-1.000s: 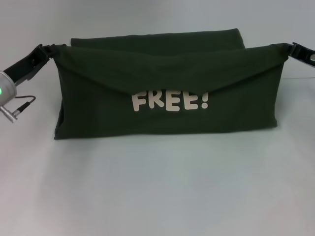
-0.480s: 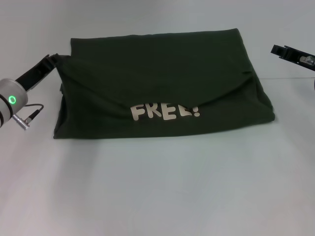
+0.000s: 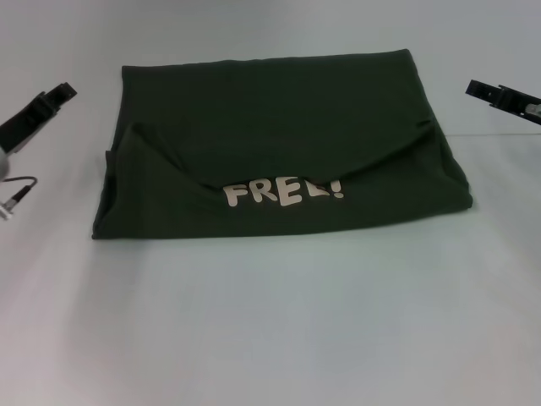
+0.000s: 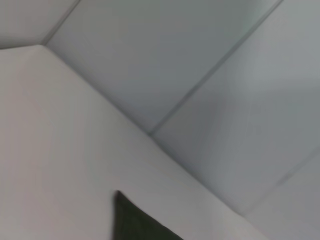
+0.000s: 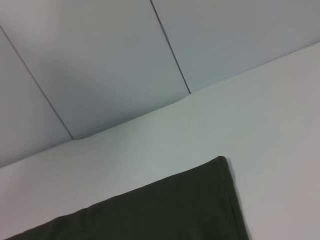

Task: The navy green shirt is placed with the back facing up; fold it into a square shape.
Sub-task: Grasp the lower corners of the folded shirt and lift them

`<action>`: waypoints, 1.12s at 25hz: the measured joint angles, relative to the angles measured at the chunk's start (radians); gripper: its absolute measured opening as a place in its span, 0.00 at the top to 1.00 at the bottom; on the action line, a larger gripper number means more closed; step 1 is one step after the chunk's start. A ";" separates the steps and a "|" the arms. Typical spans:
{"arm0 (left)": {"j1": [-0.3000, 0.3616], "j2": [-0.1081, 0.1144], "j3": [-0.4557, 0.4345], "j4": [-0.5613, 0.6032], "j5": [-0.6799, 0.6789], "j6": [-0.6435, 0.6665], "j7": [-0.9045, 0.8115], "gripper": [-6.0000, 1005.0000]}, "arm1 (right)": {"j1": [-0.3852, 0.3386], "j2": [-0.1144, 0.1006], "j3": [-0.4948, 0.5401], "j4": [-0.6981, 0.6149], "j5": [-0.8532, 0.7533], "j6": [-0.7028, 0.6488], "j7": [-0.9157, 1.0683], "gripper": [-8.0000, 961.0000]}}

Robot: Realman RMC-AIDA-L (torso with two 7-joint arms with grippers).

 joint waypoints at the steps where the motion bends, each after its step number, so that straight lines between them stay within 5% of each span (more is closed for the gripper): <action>1: 0.014 0.006 0.015 0.005 0.004 0.035 -0.012 0.61 | -0.010 -0.003 0.002 -0.007 0.004 -0.024 0.003 0.34; 7: 0.092 0.008 0.169 0.107 0.059 0.291 -0.059 0.40 | -0.110 -0.037 0.000 -0.050 0.083 -0.266 0.010 0.22; 11: 0.105 0.003 0.263 0.155 0.173 0.350 -0.097 0.28 | -0.159 -0.066 -0.003 -0.052 0.095 -0.427 0.012 0.22; 20: 0.096 0.001 0.282 0.189 0.419 0.289 -0.302 0.22 | -0.198 -0.087 -0.088 -0.054 0.092 -0.477 0.018 0.22; 28: 0.101 0.000 0.288 0.172 0.433 0.200 -0.333 0.22 | -0.206 -0.093 -0.105 -0.054 0.092 -0.474 0.023 0.22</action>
